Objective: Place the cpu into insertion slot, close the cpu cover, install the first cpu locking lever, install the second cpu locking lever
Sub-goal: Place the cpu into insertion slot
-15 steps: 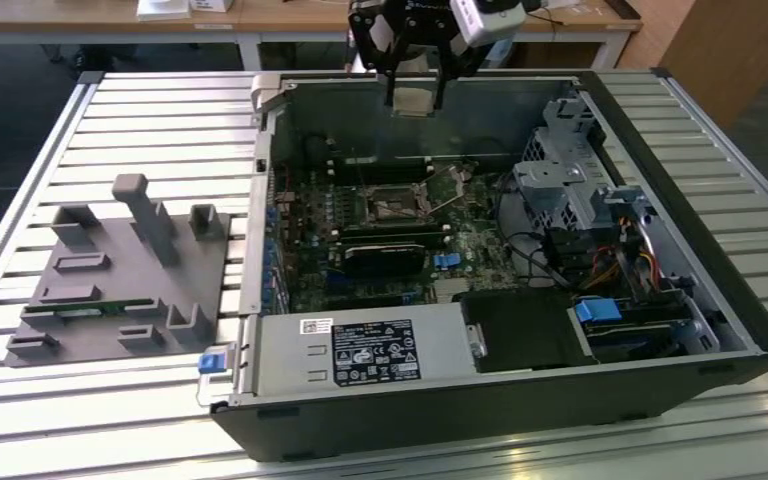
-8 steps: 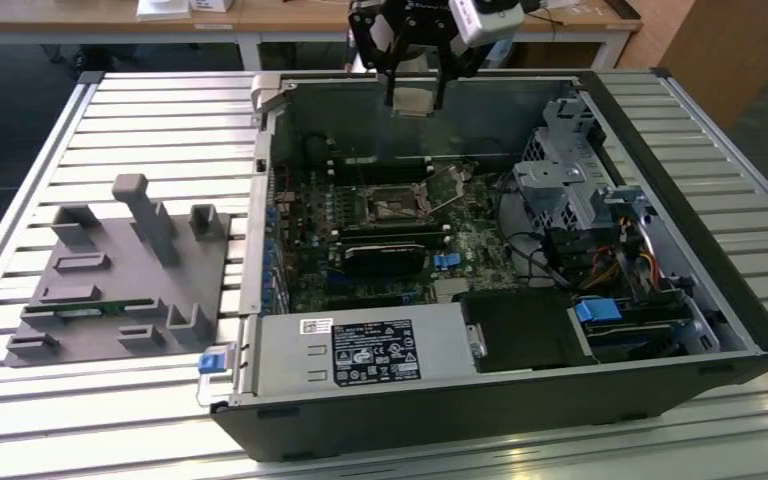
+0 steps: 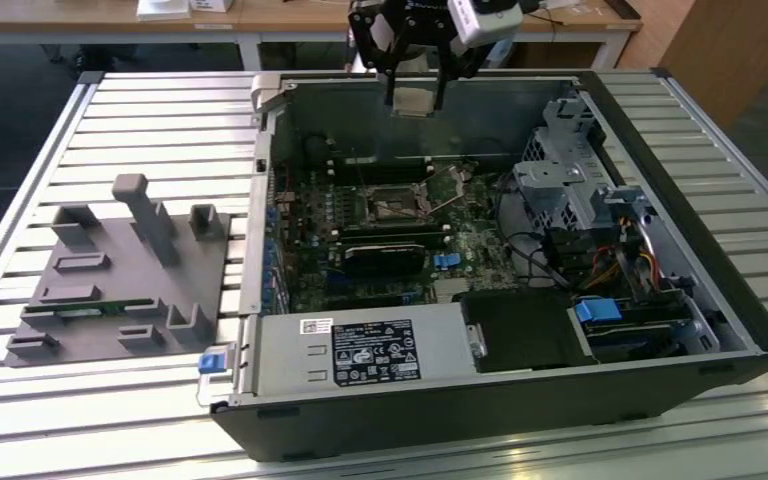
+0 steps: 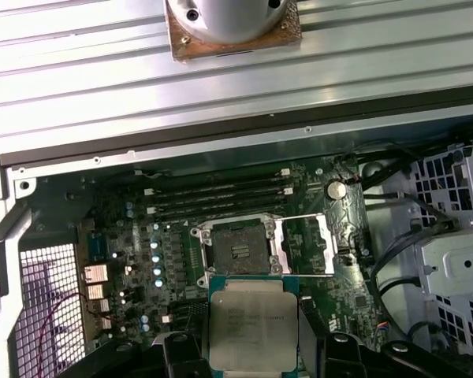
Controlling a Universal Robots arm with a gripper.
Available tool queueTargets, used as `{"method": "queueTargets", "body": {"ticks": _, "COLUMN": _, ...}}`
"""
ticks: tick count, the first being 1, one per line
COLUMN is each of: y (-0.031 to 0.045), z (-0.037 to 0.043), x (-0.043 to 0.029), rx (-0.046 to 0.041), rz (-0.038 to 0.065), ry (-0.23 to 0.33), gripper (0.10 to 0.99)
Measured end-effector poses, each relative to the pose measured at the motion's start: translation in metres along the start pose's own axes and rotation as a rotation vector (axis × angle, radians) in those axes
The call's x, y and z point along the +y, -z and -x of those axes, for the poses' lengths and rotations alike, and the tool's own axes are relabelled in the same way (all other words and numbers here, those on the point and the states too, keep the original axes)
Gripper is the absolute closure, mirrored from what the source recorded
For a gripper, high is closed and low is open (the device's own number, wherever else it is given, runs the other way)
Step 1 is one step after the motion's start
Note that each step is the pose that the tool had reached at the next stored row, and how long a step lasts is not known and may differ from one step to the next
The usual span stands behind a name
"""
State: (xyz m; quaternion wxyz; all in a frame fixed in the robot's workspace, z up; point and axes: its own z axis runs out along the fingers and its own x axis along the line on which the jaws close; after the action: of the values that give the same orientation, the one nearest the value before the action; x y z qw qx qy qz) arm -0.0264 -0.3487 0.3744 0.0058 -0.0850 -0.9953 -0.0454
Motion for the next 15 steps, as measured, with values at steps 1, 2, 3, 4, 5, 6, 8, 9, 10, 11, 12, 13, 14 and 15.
{"method": "queueTargets", "body": {"ticks": 1, "y": 0.0000, "z": 0.0000, "x": 0.0000, "rx": -0.0002, "rz": 0.000, "ry": -0.002, "gripper": 0.549}}
{"method": "queueTargets", "body": {"ticks": 2, "y": 0.0000, "z": 0.0000, "x": 0.0000, "rx": -0.0004, "rz": 0.000, "ry": -0.005, "gripper": 0.549}}
{"method": "queueTargets", "body": {"ticks": 3, "y": 0.0000, "z": 0.0000, "x": 0.0000, "rx": -0.0007, "rz": 0.000, "ry": -0.007, "gripper": 0.549}}
{"method": "queueTargets", "body": {"ticks": 4, "y": 0.0000, "z": -0.0001, "x": 0.0000, "rx": -0.0009, "rz": 0.000, "ry": -0.010, "gripper": 0.549}}
{"method": "queueTargets", "body": {"ticks": 5, "y": 0.0000, "z": -0.0001, "x": 0.0000, "rx": -0.0011, "rz": 0.000, "ry": -0.012, "gripper": 0.549}}
{"method": "queueTargets", "body": {"ticks": 6, "y": 0.0000, "z": -0.0001, "x": 0.0000, "rx": -0.0013, "rz": 0.000, "ry": -0.014, "gripper": 0.549}}
{"method": "queueTargets", "body": {"ticks": 8, "y": 0.0000, "z": -0.0001, "x": 0.0000, "rx": -0.0017, "rz": 0.000, "ry": -0.019, "gripper": 0.549}}
{"method": "queueTargets", "body": {"ticks": 9, "y": 0.0000, "z": -0.0001, "x": 0.0000, "rx": -0.0020, "rz": 0.000, "ry": -0.022, "gripper": 0.549}}
{"method": "queueTargets", "body": {"ticks": 10, "y": 0.0000, "z": -0.0002, "x": 0.0000, "rx": -0.0022, "rz": 0.000, "ry": -0.024, "gripper": 0.549}}
{"method": "queueTargets", "body": {"ticks": 11, "y": 0.0000, "z": -0.0002, "x": 0.0000, "rx": -0.0024, "rz": 0.000, "ry": -0.027, "gripper": 0.549}}
{"method": "queueTargets", "body": {"ticks": 12, "y": 0.0000, "z": -0.0002, "x": 0.0000, "rx": -0.0026, "rz": 0.000, "ry": -0.030, "gripper": 0.549}}
{"method": "queueTargets", "body": {"ticks": 13, "y": 0.0000, "z": -0.0003, "x": -0.0001, "rx": -0.0029, "rz": 0.001, "ry": -0.032, "gripper": 0.549}}
{"method": "queueTargets", "body": {"ticks": 14, "y": 0.0000, "z": -0.0004, "x": -0.0001, "rx": -0.0033, "rz": 0.001, "ry": -0.036, "gripper": 0.549}}
{"method": "queueTargets", "body": {"ticks": 15, "y": 0.0000, "z": -0.0004, "x": -0.0001, "rx": -0.0037, "rz": 0.001, "ry": -0.041, "gripper": 0.549}}
